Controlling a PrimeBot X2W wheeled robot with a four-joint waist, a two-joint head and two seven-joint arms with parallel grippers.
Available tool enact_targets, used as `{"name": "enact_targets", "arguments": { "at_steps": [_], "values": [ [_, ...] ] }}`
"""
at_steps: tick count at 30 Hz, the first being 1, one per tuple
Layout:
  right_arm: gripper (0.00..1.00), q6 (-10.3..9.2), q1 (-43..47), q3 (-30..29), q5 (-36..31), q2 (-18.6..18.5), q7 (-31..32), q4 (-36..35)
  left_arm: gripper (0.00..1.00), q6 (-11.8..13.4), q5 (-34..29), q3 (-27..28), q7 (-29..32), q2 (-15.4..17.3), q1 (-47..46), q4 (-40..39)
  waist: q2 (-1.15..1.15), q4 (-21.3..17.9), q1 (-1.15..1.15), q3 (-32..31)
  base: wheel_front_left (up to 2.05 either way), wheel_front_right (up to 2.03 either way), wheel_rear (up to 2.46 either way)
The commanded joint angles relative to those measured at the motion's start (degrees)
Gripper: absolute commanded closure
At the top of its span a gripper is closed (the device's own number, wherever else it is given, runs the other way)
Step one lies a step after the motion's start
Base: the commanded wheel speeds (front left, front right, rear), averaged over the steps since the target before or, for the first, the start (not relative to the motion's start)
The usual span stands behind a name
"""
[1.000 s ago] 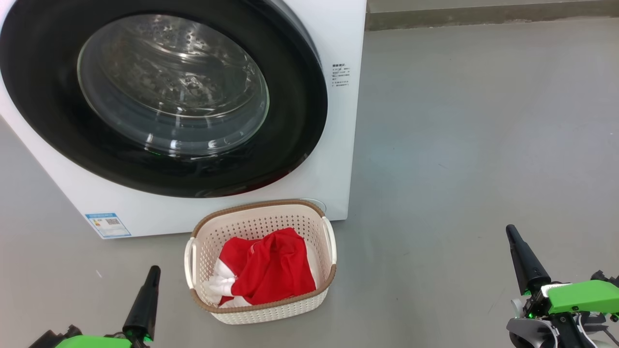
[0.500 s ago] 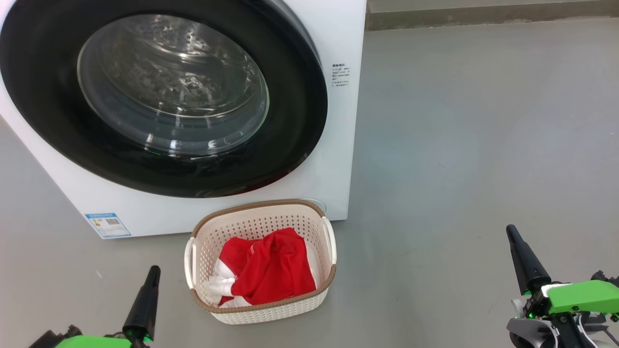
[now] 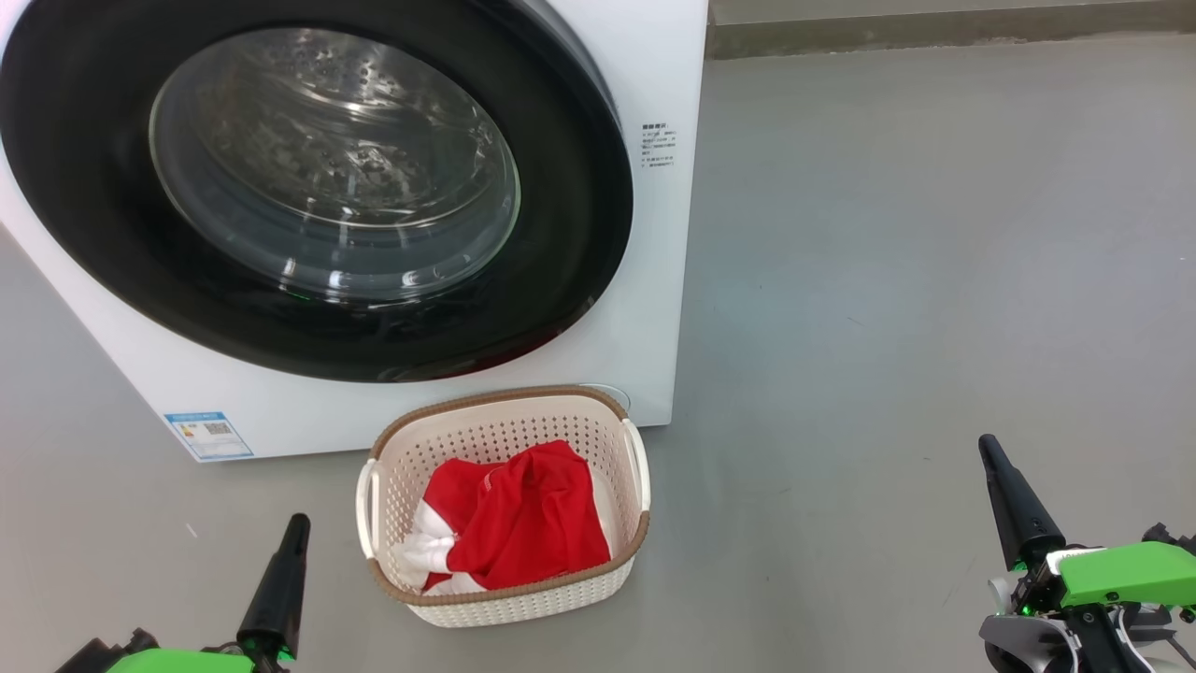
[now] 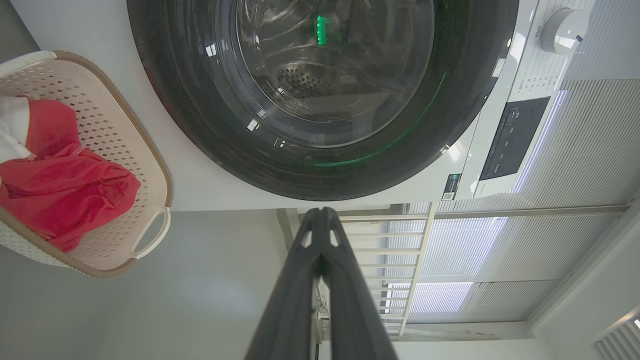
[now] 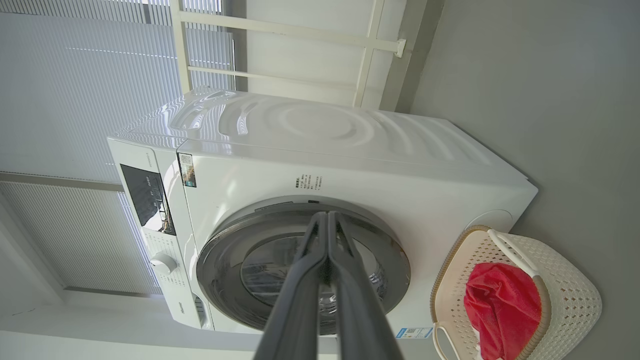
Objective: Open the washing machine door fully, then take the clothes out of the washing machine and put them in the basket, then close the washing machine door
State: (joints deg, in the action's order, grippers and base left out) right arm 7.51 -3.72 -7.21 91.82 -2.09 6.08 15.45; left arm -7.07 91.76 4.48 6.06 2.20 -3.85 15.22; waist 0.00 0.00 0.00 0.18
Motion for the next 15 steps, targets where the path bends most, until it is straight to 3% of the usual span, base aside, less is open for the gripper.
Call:
{"name": "enact_targets", "arguments": {
  "at_steps": [1, 15],
  "values": [
    [1.00, -0.02, -2.46, 0.77, 0.41, -0.89, 0.34, -1.43, 1.00, -0.42, 0.40, 2.05, 0.43, 0.67, -2.35, -1.16, 0.00, 0.00, 0.00, 0.00, 0.00, 0.00, 0.00],
    [1.00, -0.02, -2.46, 0.74, 0.39, -0.86, 0.36, -1.43, 1.00, -0.42, 0.40, 2.05, 0.43, 0.67, -2.34, -1.17, 0.00, 0.00, 0.00, 0.00, 0.00, 0.00, 0.00]
  ]
}}
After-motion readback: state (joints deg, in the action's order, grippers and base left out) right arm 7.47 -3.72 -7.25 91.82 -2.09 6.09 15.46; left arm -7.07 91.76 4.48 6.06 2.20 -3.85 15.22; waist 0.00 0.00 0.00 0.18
